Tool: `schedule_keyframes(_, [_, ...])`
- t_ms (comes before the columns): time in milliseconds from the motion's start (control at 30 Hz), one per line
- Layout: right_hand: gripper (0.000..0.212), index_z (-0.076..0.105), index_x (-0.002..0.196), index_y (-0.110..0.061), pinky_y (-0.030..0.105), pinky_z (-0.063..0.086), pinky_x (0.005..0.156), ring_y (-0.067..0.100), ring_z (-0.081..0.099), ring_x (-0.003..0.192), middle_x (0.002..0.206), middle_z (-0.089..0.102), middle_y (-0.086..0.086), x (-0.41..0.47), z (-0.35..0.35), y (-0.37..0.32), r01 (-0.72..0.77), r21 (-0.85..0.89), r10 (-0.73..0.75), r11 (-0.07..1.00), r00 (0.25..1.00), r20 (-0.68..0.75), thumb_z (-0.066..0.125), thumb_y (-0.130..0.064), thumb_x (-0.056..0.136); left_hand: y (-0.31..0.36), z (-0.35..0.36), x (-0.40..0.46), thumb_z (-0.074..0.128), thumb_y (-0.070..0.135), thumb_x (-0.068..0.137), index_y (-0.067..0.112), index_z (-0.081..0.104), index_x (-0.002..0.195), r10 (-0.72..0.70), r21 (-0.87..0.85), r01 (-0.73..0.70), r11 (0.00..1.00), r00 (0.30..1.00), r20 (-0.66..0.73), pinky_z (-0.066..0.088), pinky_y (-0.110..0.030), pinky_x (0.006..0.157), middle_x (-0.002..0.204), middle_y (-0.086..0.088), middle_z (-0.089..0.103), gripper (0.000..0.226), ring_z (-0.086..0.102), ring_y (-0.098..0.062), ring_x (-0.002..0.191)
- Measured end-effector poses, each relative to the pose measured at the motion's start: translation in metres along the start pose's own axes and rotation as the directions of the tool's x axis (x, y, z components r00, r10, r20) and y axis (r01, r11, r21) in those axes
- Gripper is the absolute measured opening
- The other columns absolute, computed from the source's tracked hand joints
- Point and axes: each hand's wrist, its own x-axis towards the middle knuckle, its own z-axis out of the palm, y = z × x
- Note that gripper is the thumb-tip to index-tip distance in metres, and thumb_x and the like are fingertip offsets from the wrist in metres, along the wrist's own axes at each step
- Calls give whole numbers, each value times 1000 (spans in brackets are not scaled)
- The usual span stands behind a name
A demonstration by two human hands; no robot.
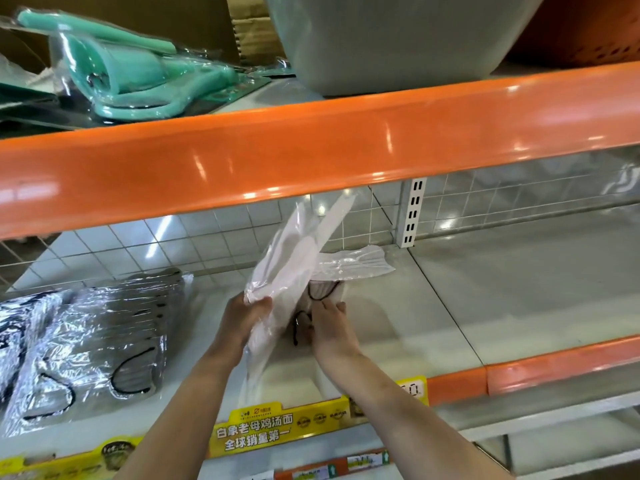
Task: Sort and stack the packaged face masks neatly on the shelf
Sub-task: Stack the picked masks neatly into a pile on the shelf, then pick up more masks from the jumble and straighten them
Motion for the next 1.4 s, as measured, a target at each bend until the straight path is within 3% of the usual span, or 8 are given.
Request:
schedule_keyframes(300, [14,65,93,-10,32,39,71,29,56,97,95,67,9,-9,-29,50,-122,430,273,894,911,-309,54,-18,87,-9,8,-2,60,1,84,7,59,79,-56,-167,45,985,997,-60,46,-19,48,48,5,61,8,58,-10,50])
schedule_keyframes(600, [29,62,80,-14,17,48,69,15,61,76,78,64,-1,-21,-68,73,155,843,500,515,744,-443,51,12,85,-5,57,-8,48,10,94,11,57,100,51,213,-38,976,997,-57,36,-29,63,91,-11,61,10,53,-23,74])
schedule_keyframes(833, [34,60,80,-21,15,46,65,6,61,66,75,64,1,-25,-101,41,409,794,438,450,674,-595,47,10,85,-16,92,-26,48,54,90,24,27,145,86,791,-343,506,933,350,25,-35,110,150,3,29,66,24,-18,139])
schedule_keyframes(933, [21,62,86,-18,13,44,66,8,63,72,79,66,3,-24,-99,30,438,714,283,546,706,-650,45,-7,82,-10,102,-42,47,55,88,24,34,143,91,597,-324,734,918,386,27,-32,112,149,4,33,65,28,-16,139])
schedule_keyframes(1000, [22,62,88,-14,17,46,67,7,64,71,78,66,-5,-25,-91,24,465,685,169,561,746,-644,42,-8,81,1,104,-47,44,28,99,19,54,122,74,130,-108,986,967,244,44,-33,97,130,-5,57,27,55,-21,118])
schedule_keyframes(1133, [25,62,85,-27,35,51,63,20,63,66,68,64,-2,-32,-69,19,447,750,91,487,828,-553,44,-9,84,10,77,-34,31,31,100,-1,61,110,-204,-635,448,629,884,422,49,-40,84,104,-23,69,46,70,-30,84])
schedule_keyframes(1233, [31,64,79,-33,30,41,52,18,51,51,56,55,-2,-37,-58,20,420,814,58,400,875,-480,47,-8,86,2,49,-20,26,58,95,-7,53,126,-212,-683,538,494,836,506,41,-42,92,125,-28,58,77,61,-38,108])
schedule_keyframes(1400, [18,64,82,-28,15,42,64,5,58,68,74,65,-11,-31,-41,20,286,751,0,595,934,-357,57,-12,87,-6,27,-16,49,12,93,1,65,113,-93,-409,248,878,927,362,45,-36,79,114,-23,62,27,56,-31,98])
